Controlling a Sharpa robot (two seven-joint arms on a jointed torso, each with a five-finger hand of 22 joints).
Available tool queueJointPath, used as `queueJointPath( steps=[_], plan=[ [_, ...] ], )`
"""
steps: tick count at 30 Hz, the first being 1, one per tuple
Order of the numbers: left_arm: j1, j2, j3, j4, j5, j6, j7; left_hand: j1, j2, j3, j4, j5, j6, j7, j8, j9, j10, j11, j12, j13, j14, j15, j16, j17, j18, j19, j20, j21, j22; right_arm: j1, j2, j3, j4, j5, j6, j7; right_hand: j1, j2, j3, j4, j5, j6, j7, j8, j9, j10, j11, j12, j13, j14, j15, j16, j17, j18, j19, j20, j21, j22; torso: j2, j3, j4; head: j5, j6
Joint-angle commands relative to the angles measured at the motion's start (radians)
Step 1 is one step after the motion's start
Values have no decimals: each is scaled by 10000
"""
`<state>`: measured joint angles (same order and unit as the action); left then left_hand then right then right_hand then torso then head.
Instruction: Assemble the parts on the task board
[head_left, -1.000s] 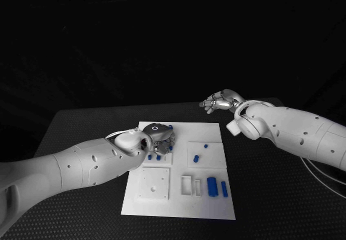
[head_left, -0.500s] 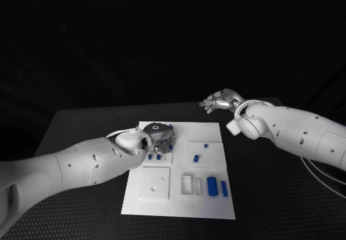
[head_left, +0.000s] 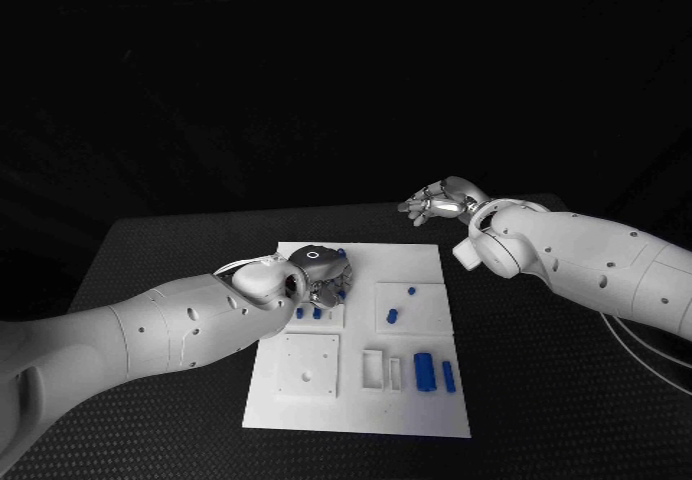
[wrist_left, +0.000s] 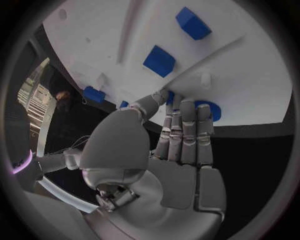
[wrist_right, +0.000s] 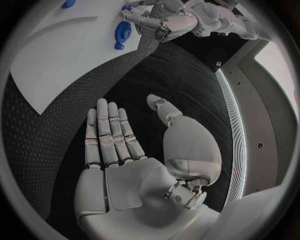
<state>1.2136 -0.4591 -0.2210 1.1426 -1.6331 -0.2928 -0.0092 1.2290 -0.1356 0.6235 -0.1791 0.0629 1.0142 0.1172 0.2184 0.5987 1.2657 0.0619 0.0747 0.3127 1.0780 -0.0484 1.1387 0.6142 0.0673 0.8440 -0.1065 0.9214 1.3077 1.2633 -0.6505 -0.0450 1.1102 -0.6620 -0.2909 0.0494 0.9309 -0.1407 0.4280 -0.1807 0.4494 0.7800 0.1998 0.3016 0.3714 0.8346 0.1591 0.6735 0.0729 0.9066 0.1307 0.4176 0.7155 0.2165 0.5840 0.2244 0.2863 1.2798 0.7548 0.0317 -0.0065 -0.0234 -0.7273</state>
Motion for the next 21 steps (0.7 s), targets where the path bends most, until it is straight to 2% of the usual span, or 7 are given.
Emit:
queueJointPath(
  steps=[1, 11, 21],
  plan=[
    [-60, 29, -27, 13, 25, 310, 138, 107, 123, 150, -63, -14, 185, -35, 106, 9, 171, -46, 56, 19, 111, -35, 38, 2, 55, 85, -353, 46, 98, -3, 10, 1, 16, 6, 67, 105, -15, 48, 3, -63, 31, -59, 143, 43, -12, -52, -24, 48, -14, -75, -8, -51, 16, 87, 15, 64, -59, 12, -2, -1, -2, -9, -10],
    [-81, -13, -25, 20, 13, -126, 28, 90, 302, 356, -121, -36, 564, -169, 303, 11, 653, -164, 134, 46, 451, -163, 138, 17, 48, 328, -479, 117, 136, -3, 12, 1, 12, 6, 70, 106, -17, 47, 2, -66, 32, -58, 142, 44, -13, -52, -25, 49, -14, -76, -9, -52, 16, 89, 16, 64, -62, 15, -2, 3, -3, -6, -6],
    [-85, -180, -10, 265, 255, -647, 109, 70, 315, 387, -169, -41, 631, -196, 338, 8, 735, -196, 120, 38, 493, -185, 140, 16, 48, 389, -511, 129, 139, -3, 7, 1, 4, 5, 79, 105, -15, 45, 2, -73, 34, -59, 142, 45, -14, -53, -25, 50, -15, -77, -9, -52, 15, 90, 17, 65, -68, 19, -6, 2, 2, 20, 39]
  ],
)
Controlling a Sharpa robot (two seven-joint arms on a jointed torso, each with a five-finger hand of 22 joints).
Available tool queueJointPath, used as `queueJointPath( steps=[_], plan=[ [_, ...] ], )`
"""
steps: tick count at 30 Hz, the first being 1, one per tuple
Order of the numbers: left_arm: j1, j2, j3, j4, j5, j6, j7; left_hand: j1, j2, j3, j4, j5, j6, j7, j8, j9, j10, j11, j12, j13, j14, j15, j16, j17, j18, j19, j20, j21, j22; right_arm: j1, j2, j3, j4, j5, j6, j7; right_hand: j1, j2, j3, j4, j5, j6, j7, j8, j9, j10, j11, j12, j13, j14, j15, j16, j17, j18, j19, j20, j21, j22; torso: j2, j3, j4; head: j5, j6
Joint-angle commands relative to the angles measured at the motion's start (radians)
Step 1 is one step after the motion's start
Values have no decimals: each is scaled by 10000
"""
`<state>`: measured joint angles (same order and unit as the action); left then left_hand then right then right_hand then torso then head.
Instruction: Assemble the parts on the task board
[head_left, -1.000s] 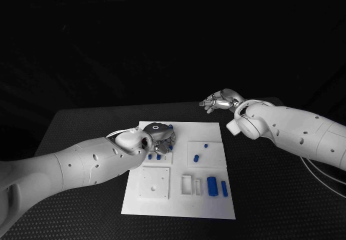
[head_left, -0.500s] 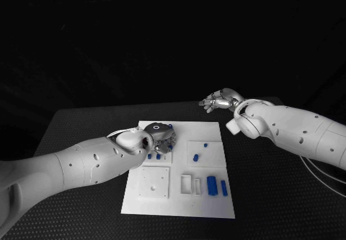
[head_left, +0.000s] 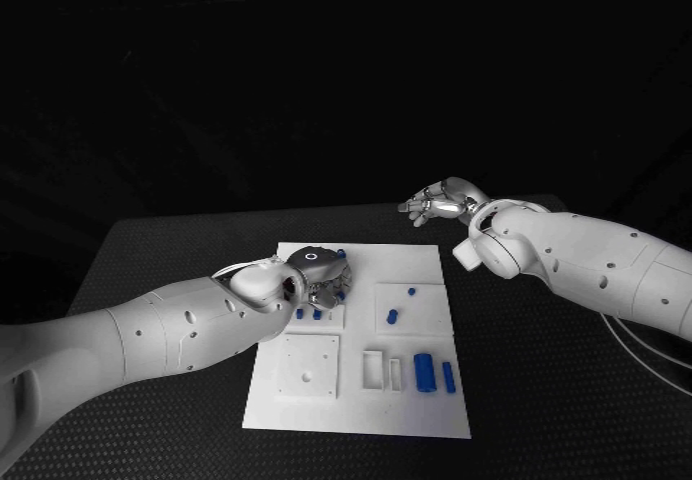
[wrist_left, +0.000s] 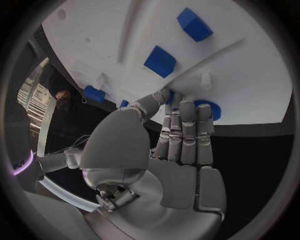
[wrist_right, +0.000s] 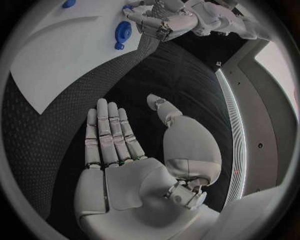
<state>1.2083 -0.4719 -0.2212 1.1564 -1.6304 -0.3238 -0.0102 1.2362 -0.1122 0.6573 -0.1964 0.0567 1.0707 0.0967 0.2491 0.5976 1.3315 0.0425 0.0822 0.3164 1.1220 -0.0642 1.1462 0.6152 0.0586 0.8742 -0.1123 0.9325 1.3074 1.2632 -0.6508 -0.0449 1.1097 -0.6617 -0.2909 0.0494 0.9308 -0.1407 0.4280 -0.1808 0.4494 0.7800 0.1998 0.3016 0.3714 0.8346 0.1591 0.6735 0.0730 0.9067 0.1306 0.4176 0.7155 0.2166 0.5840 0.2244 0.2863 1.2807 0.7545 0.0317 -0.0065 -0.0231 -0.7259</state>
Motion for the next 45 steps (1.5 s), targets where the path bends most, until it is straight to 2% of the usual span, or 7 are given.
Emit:
queueJointPath(
  steps=[1, 4, 11, 17, 27, 31, 45],
  plan=[
    [-31, -83, 7, 178, 300, -384, 138, -14, 86, 54, 3, 23, 76, 5, 36, 18, 93, -8, 42, 0, 73, -33, 74, 8, 136, 108, -462, 25, 143, -3, 7, 1, 8, 3, 79, 105, -14, 45, 2, -73, 34, -59, 142, 45, -15, -53, -25, 50, -16, -78, -8, -52, 15, 90, 17, 65, -68, 11, -3, -1, 2, 16, 28],
    [-31, -189, 150, 311, 530, -514, 168, -30, 83, 66, -6, 28, 88, 0, 41, 12, 116, -18, 31, -6, 107, -45, 82, 10, 139, 145, -477, 33, 143, -3, 8, 1, -11, 3, 93, 102, -14, 45, 2, -75, 35, -60, 142, 45, -15, -53, -25, 50, -16, -78, -8, -52, 15, 91, 17, 65, -70, 12, 0, -4, 4, 17, 35],
    [-29, -364, 670, 517, 1103, -409, 214, -53, 77, 84, -17, 38, 101, -5, 46, 4, 143, -30, 13, -15, 151, -60, 94, 13, 142, 191, -496, 44, 143, -3, 23, 1, -27, 3, 107, 101, -15, 44, 0, -79, 36, -61, 142, 45, -17, -55, -25, 50, -17, -80, -7, -53, 15, 92, 17, 66, -74, 15, -2, 1, 3, 28, 68],
    [-19, -783, 847, 816, 1517, -279, 173, -77, 70, 88, -20, 34, 88, 0, 37, -5, 136, -28, -8, -26, 154, -60, 87, 10, 138, 199, -501, 41, 142, -3, -38, 1, -12, 3, 100, 90, -15, 44, -1, -82, 36, -62, 143, 45, -18, -56, -25, 50, -17, -80, -7, -54, 15, 93, 18, 67, -78, 18, -7, 4, 35, 18, 75],
    [3, -1585, 853, 1085, 1605, 105, 101, -86, 70, 94, -21, 34, 90, 1, 38, -8, 146, -29, -13, -28, 154, -61, 82, 8, 134, 195, -502, 36, 142, -3, -116, 0, 23, 3, 92, 88, -15, 42, -1, -87, 37, -63, 143, 46, -20, -57, -24, 51, -17, -81, -7, -54, 14, 94, 18, 68, -83, 22, 0, -19, 30, -3, 71],
    [40, -1808, 851, 1140, 1663, 144, 105, -97, 70, 104, -27, 33, 95, 0, 40, -14, 165, -38, -24, -34, 214, -71, 125, 28, 126, 189, -505, 29, 144, -4, -135, 0, 23, 3, 98, 84, -16, 41, -2, -88, 37, -63, 143, 46, -20, -57, -24, 51, -18, -81, -6, -54, 14, 95, 19, 69, -85, 24, -1, -10, 24, 10, 63],
    [71, -1893, 843, 1008, 1623, 851, 74, -113, 76, 111, -41, 20, 96, -1, 39, -21, 176, -38, -39, -42, 210, -71, 123, 28, 114, 168, -505, 18, 149, -4, -140, 0, 39, 3, 99, 78, -16, 43, 0, -92, 40, -62, 143, 48, -22, -57, -24, 52, -18, -81, -6, -54, 14, 97, 22, 71, -92, 30, -4, 0, 12, 65, 9]
  ],
)
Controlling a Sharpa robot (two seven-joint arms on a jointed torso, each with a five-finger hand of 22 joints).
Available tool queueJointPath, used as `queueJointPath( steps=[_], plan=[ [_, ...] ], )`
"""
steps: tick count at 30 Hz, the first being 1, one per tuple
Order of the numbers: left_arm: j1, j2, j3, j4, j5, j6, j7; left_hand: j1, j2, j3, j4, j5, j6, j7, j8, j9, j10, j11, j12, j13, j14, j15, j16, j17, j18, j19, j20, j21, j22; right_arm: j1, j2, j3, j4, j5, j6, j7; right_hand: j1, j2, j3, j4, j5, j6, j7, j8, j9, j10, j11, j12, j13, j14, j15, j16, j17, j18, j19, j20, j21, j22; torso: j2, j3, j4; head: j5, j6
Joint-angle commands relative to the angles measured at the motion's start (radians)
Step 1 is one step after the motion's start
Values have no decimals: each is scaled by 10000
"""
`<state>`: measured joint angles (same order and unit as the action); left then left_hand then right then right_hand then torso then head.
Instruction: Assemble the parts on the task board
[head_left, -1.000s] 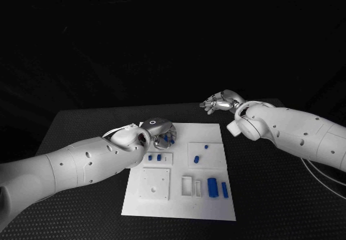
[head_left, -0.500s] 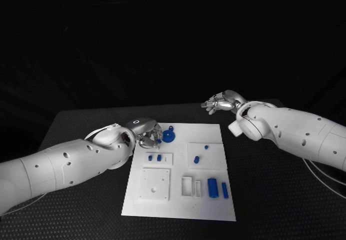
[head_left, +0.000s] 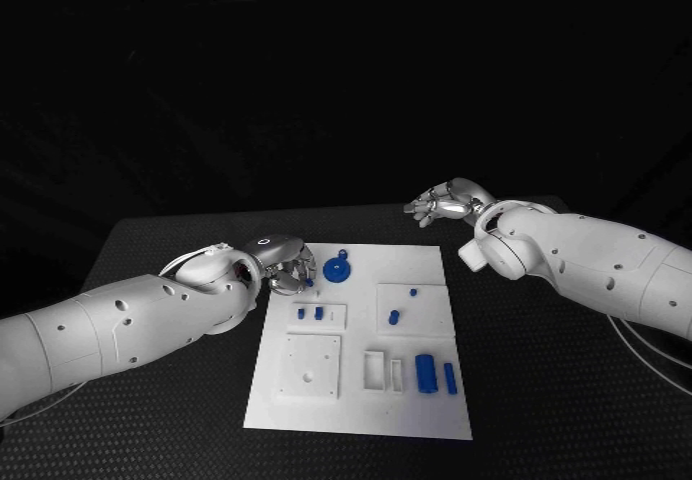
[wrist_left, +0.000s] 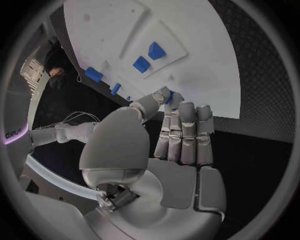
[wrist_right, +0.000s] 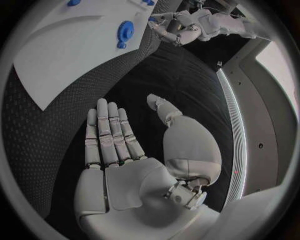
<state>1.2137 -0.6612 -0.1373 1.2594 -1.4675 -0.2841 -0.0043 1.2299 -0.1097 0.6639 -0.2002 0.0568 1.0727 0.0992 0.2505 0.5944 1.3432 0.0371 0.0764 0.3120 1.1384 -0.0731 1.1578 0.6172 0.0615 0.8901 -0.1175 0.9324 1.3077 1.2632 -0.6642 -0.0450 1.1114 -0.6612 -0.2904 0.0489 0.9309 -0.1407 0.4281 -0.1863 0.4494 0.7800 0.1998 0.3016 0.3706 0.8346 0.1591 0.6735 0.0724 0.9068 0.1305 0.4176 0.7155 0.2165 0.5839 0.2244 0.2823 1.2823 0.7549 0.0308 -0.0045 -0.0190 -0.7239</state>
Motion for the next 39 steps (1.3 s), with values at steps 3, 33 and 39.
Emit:
queueJointPath(
  steps=[3, 33, 39],
  plan=[
    [17, 27, 1, -75, -1, 481, 41, -57, 59, 44, -4, 14, 75, -25, 24, 8, 63, 16, 15, 0, 49, 18, 8, 10, 82, 3, -453, 17, 147, -3, -4, 0, 31, -2, 87, 81, -19, 42, -3, -36, 40, -62, 143, 48, -14, -57, -24, 53, -12, -82, -5, -55, 14, 98, 23, 72, -54, 16, 2, 18, -11, 22, -22],
    [4, 476, -121, -432, 23, 501, 168, -77, 103, 57, -25, 24, 53, -17, 12, -8, 67, 20, -16, -16, 56, 21, 12, 15, 70, -11, -461, 5, 152, -3, 29, 0, 31, -2, 83, 82, -24, 46, -1, -38, 40, -63, 143, 50, -18, -58, -24, 55, -13, -83, -5, -55, 14, 103, 27, 75, -69, 28, -2, 14, -28, -14, -93],
    [5, 467, -141, -413, 13, 638, 122, -75, 108, 62, -38, 27, 49, -16, 10, -11, 68, 21, -23, -20, 50, 22, 8, 14, 67, -18, -462, -1, 152, -3, 23, 0, 35, -2, 77, 82, -25, 45, -1, -40, 39, -62, 143, 51, -19, -58, -24, 55, -13, -83, -5, -55, 14, 104, 28, 76, -72, 30, -3, 9, -12, -15, -102]
  ],
)
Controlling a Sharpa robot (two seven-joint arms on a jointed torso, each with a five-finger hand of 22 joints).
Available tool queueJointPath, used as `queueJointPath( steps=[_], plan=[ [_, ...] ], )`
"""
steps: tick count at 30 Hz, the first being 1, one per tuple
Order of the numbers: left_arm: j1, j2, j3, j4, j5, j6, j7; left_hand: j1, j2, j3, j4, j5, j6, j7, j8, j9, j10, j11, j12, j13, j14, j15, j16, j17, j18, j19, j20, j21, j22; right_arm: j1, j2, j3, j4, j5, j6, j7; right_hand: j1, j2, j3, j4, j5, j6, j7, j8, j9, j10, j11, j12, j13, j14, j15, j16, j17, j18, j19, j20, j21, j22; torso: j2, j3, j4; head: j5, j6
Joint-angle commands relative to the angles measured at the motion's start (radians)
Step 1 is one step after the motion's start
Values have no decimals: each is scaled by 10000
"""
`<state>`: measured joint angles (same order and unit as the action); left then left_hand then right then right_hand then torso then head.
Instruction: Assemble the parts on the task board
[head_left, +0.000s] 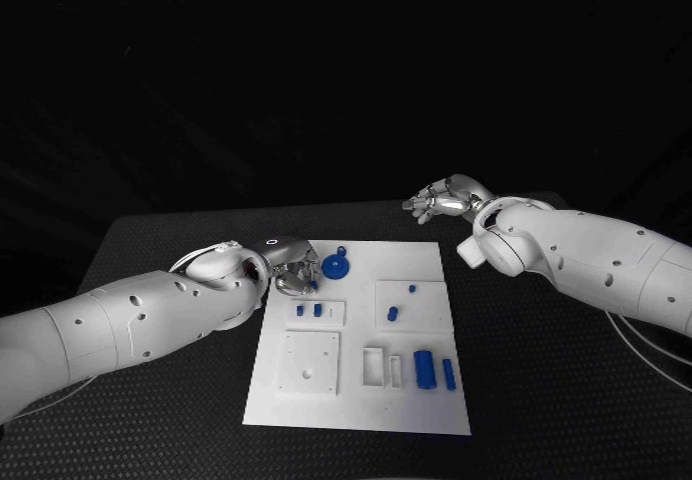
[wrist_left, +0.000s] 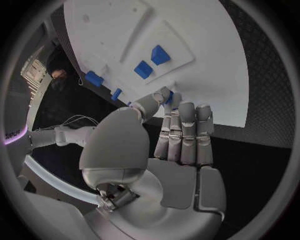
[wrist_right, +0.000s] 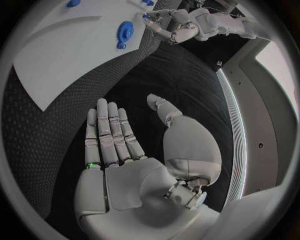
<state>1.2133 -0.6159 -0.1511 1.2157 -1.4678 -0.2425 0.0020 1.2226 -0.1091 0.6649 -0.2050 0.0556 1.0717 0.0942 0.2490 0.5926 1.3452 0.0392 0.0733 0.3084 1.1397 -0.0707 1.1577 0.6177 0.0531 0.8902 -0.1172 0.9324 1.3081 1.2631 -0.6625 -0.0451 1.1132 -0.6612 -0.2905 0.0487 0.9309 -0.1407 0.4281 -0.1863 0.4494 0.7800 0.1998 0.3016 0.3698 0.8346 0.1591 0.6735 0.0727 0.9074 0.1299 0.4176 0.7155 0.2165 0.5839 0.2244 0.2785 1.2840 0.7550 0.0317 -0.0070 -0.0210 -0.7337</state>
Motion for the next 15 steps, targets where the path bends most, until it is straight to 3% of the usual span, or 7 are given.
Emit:
queueJointPath(
  steps=[1, 8, 15],
  plan=[
    [8, 11, -7, 26, 9, 245, 49, -2, 102, 52, 9, 40, 57, 34, 26, 7, 47, 1, 8, 16, 37, -1, 8, 8, 150, -19, -464, -1, 149, -3, 5, 1, 16, -2, 78, 84, -25, 46, 0, -40, 39, -63, 143, 51, -11, -58, -24, 55, -16, -89, 1, -55, 14, 104, 28, 76, -35, 14, -4, -1, 13, 2, -6],
    [8, 36, -22, -1, -14, 328, 29, 2, 115, 62, -7, 42, 47, 37, 21, 1, 41, 5, -4, 9, 26, 3, -1, 6, 146, -30, -464, -10, 148, -3, 13, 1, 11, -2, 86, 85, -24, 46, 1, -42, 39, -62, 143, 52, -12, -58, -24, 56, -16, -89, 1, -55, 14, 105, 29, 77, -38, 17, -1, -6, 10, -2, -18],
    [3, 90, -126, -48, -24, 358, 44, 2, 123, 66, -17, 36, 44, 39, 20, -1, 40, 7, -10, 5, 20, 5, -5, 5, 142, -36, -464, -16, 147, -3, 19, 1, 2, -2, 90, 86, -24, 47, 2, -43, 39, -62, 142, 53, -13, -58, -25, 57, -16, -89, 1, -55, 14, 107, 30, 78, -41, 20, 3, -8, -1, -6, -32]
  ],
)
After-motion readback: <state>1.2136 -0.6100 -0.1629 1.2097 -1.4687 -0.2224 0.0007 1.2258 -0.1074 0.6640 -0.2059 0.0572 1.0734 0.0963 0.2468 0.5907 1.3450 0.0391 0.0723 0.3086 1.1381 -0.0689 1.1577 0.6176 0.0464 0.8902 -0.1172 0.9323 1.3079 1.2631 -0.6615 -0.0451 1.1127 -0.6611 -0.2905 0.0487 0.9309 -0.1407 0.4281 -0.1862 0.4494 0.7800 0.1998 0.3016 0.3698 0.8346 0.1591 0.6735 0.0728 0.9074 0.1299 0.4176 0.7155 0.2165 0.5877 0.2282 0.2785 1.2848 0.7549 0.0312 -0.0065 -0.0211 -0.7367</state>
